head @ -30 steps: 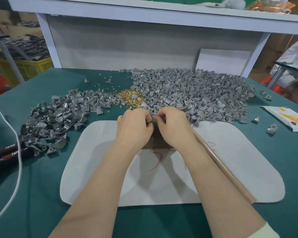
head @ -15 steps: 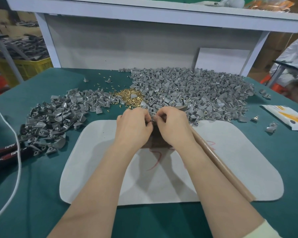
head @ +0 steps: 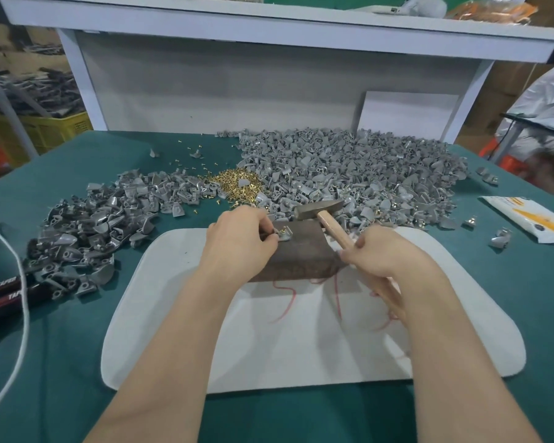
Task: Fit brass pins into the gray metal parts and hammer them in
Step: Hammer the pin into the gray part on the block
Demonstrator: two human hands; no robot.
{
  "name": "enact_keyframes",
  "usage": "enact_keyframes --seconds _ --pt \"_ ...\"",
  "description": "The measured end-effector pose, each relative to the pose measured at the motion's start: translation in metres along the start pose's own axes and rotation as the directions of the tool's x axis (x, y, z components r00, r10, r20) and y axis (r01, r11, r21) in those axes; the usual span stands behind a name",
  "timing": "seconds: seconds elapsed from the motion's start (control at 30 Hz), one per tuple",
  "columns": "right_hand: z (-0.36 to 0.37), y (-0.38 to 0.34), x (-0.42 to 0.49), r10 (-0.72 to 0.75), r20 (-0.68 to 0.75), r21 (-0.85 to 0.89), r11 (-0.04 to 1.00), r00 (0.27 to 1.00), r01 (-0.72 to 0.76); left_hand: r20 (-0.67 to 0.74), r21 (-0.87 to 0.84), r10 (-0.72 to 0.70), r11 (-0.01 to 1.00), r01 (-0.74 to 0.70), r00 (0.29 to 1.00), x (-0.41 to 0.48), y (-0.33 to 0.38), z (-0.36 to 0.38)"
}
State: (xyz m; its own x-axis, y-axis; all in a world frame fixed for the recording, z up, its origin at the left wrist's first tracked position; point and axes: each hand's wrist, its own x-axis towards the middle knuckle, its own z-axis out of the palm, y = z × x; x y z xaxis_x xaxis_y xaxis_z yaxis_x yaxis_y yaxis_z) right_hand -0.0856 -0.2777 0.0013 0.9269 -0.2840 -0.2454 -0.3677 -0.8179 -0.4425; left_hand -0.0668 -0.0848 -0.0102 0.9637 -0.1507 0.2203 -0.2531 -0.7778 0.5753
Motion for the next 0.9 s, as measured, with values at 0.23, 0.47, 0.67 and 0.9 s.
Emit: enact_keyframes --seconds 0.23,0.47,0.67,0.9 --pt "0.000 0.005 -0.001 -0.138 -0.159 0.340 0.922 0.977 0.186 -0.006 -0.061 0.012 0.998 -0.012 1.000 0.001 0.001 0.003" --pt "-0.013 -0.006 -0.025 -0.452 -0.340 0.035 0.870 0.824 0.492 -0.089 -0.010 -0.133 0.991 0.132 0.987 0.008 -0.007 0.005" --pt "-0.006 -0.008 -0.034 -0.517 -0.406 -0.018 0.829 0.754 0.559 -0.090 -0.074 -0.177 0.983 0.170 0.980 0.008 -0.008 0.007" --pt "-0.006 -0.005 -0.033 -0.532 -0.438 0.008 0.804 0.724 0.595 -0.089 -0.100 -0.204 0.976 0.195 0.975 0.008 -0.009 0.007"
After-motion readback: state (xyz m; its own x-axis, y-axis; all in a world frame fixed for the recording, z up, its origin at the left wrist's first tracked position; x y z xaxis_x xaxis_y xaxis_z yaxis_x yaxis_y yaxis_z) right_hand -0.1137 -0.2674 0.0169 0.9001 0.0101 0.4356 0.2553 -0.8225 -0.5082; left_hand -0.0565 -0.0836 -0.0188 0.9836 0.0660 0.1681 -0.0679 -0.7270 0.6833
